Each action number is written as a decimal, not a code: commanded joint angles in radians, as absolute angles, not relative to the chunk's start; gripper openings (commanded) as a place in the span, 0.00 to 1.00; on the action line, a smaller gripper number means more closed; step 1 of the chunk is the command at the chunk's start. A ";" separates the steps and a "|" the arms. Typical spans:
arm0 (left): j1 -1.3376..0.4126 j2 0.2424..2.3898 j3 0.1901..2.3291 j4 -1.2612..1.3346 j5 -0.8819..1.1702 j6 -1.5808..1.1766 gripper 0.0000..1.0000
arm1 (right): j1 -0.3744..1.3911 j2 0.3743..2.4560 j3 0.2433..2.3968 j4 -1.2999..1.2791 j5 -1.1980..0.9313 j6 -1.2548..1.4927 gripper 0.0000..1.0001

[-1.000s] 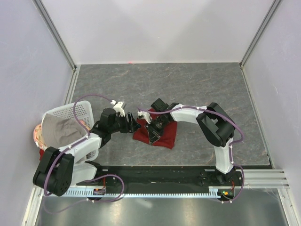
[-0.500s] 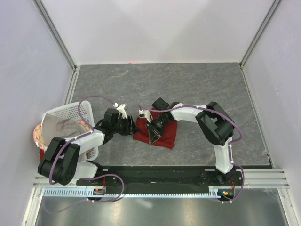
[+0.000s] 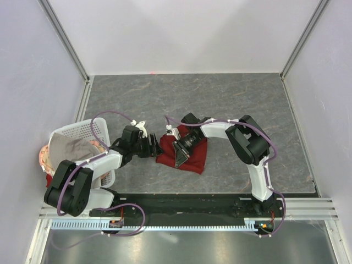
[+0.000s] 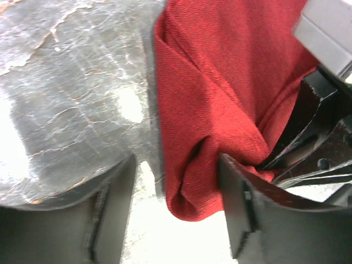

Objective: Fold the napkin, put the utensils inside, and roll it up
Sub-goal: Roll the napkin with the utensil

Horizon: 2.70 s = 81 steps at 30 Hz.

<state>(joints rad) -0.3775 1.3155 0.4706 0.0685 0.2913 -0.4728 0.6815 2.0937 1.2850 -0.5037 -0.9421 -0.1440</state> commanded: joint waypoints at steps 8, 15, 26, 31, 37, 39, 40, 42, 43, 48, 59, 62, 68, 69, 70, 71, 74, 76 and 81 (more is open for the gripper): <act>-0.377 1.246 0.442 0.109 0.288 -0.509 0.86 | 0.623 2.200 1.308 -0.528 -0.893 -0.152 0.12; -0.377 1.273 0.391 0.230 0.383 -0.531 0.90 | 0.615 2.227 1.322 -0.529 -0.913 -0.149 0.11; -0.379 1.356 0.413 0.301 0.319 -0.561 0.80 | 0.614 2.230 1.322 -0.531 -0.905 -0.146 0.11; -0.377 1.390 0.423 0.276 0.319 -0.569 0.61 | 0.612 2.229 1.322 -0.531 -0.894 -0.144 0.11; -0.379 1.404 0.434 0.239 0.314 -0.558 0.38 | 0.612 2.227 1.322 -0.532 -0.887 -0.140 0.11; -0.377 1.416 0.452 0.219 0.316 -0.555 0.30 | 0.614 2.214 1.322 -0.532 -0.871 -0.135 0.11; -0.377 1.420 0.459 0.195 0.316 -0.546 0.27 | 0.614 2.209 1.322 -0.532 -0.865 -0.132 0.11; -0.377 1.430 0.482 0.166 0.318 -0.537 0.21 | 0.612 2.183 1.321 -0.531 -0.836 -0.121 0.13; -0.377 1.434 0.491 0.150 0.318 -0.525 0.19 | 0.614 2.171 1.318 -0.528 -0.825 -0.115 0.14; -0.377 1.472 0.563 0.026 0.319 -0.477 0.02 | 0.614 2.019 1.258 -0.471 -0.709 -0.060 0.33; -0.377 1.551 0.722 -0.199 0.295 -0.420 0.02 | 0.689 1.526 1.005 -0.436 -0.250 0.037 0.67; -0.376 1.574 0.752 -0.227 0.305 -0.411 0.02 | 0.727 1.480 0.962 -0.448 -0.163 0.037 0.70; -0.377 1.594 0.767 -0.233 0.325 -0.402 0.02 | 0.773 1.497 0.945 -0.449 -0.092 0.009 0.71; -0.376 1.594 0.765 -0.235 0.327 -0.402 0.02 | 0.781 1.509 0.945 -0.451 -0.084 0.009 0.71; -0.376 1.594 0.765 -0.235 0.328 -0.400 0.02 | 0.785 1.517 0.945 -0.448 -0.071 -0.003 0.71; -0.376 1.589 0.764 -0.233 0.328 -0.400 0.02 | 0.790 1.522 0.946 -0.446 -0.064 -0.021 0.72; -0.377 1.589 0.761 -0.233 0.327 -0.400 0.02 | 0.802 1.537 0.950 -0.433 -0.060 -0.047 0.72; -0.377 1.589 0.759 -0.235 0.328 -0.400 0.02 | 0.807 1.549 0.945 -0.420 -0.055 -0.055 0.75; -0.376 1.592 0.764 -0.235 0.327 -0.396 0.02 | 0.824 1.594 0.945 -0.416 -0.044 -0.063 0.75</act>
